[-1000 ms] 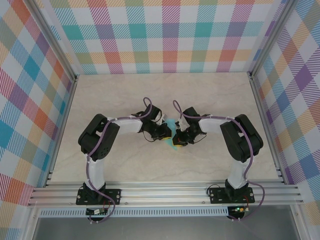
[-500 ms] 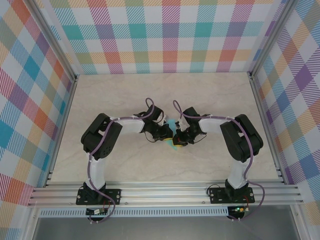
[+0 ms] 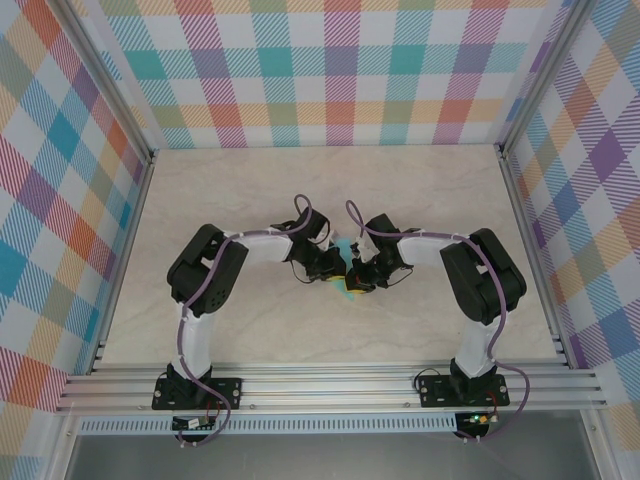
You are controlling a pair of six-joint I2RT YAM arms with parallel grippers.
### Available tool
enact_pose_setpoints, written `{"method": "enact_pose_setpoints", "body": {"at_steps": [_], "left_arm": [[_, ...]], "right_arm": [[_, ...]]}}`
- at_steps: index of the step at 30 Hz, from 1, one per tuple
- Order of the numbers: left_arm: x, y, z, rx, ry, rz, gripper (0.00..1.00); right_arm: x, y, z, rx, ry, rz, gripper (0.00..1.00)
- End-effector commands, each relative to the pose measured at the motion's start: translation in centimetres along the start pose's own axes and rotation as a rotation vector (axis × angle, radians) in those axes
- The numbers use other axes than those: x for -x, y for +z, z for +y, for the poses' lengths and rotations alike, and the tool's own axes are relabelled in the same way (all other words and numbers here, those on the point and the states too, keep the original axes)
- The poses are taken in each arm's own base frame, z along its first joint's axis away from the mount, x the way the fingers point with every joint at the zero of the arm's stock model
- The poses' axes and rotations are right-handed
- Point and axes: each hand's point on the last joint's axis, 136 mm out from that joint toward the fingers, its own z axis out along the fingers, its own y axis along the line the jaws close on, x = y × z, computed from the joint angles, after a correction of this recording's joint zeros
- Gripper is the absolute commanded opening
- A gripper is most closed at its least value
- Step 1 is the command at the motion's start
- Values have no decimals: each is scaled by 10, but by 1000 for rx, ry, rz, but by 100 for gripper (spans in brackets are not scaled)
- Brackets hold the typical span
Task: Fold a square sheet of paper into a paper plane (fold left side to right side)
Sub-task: Fourth fold the wing at the center of the table.
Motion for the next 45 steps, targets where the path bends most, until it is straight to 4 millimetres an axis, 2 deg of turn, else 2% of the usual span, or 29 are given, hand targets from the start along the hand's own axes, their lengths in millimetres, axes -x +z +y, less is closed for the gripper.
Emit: {"method": "enact_pose_setpoints", "body": {"at_steps": [1,3,14,21,24,26,29,32,34,36,39,42,45], "left_arm": [[48,-5,40,120,-10,-112,11],[66,-11,37,115,-1,-137,11],[121,-41,61,119,-51,-180,15],[136,-60,49,52,-22,-209,21],[142,-76,36,11,-3,-236,25],[144,-91,29,-8,6,-261,27],[139,-117,19,-34,15,-311,32],[122,-132,12,-53,23,-334,36],[111,-136,7,-82,26,-348,38],[96,-137,4,-105,19,-350,39],[75,-123,0,-134,6,-320,41],[61,-98,-5,-155,0,-274,41],[55,-70,-5,-143,-2,-226,41]], "right_arm": [[-46,15,-54,-195,119,140,0],[-47,15,-55,-195,122,141,0],[-48,14,-52,-184,119,135,0],[-42,12,-44,-151,101,118,0],[-33,7,-32,-119,65,88,0],[-23,0,-19,-90,32,49,4],[-2,-16,9,-20,-30,-36,14],[13,-34,28,11,-74,-115,25],[20,-48,31,1,-89,-165,31],[26,-62,25,-31,-84,-219,40],[34,-83,6,-79,-43,-308,51],[38,-100,-5,-80,0,-381,60],[37,-107,-6,-71,5,-414,65]]}}
